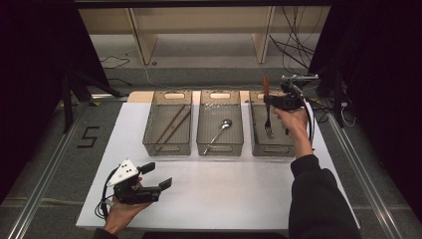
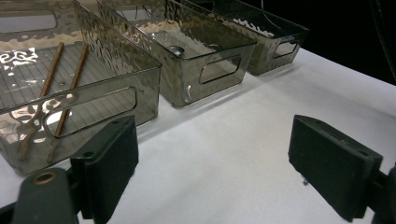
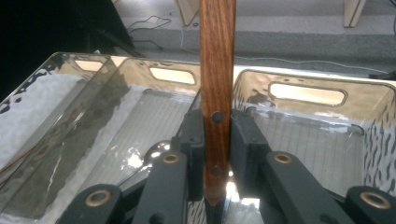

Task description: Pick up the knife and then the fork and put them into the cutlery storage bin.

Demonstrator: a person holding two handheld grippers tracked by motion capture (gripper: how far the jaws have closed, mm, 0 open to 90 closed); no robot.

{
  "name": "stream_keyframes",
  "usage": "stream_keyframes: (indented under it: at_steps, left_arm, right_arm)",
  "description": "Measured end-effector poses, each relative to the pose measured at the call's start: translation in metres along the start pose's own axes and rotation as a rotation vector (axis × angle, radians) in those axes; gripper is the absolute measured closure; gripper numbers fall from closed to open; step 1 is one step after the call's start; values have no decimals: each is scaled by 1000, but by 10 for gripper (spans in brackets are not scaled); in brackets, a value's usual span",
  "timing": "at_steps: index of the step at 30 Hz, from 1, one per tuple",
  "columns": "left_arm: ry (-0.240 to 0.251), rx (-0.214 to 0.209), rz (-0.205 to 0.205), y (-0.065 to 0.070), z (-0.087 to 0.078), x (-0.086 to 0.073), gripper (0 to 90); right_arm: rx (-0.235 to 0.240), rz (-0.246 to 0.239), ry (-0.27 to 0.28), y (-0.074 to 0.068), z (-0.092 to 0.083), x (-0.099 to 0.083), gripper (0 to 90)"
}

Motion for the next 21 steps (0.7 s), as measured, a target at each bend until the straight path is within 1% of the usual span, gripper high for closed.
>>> stream_keyframes:
  at_steps: [2, 8, 10, 12, 15, 21]
  left_arm:
    - [1, 0, 0, 0, 0, 0, 157]
    - [2, -3, 0, 0, 0, 0, 157]
    - [2, -4, 2, 0, 0, 0, 157]
    - [3, -4, 2, 0, -1, 0, 157]
    - [2, -5, 0, 0, -1, 0, 157]
    - [4, -6, 0, 0, -1, 0, 157]
  right_arm:
    - [-4, 9, -5, 0, 3, -1, 772]
    - [-20, 15, -15, 0, 9, -2, 771]
    - [-24, 13, -24, 0, 12, -3, 771]
    - [-28, 22, -33, 0, 14, -5, 771]
    - [-31, 20, -39, 1, 17, -8, 771]
    - [-41, 36, -53, 2, 22, -14, 771]
Point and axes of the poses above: each handheld gripper's, and its own axes: z roughly forward along the jaws, x roughly out of its top, y roughly to its right, the point moved 1 cm from there along z, roughly forward along the jaws, and after that the axes turned 12 degrees about -z, right-handed, at the moved point
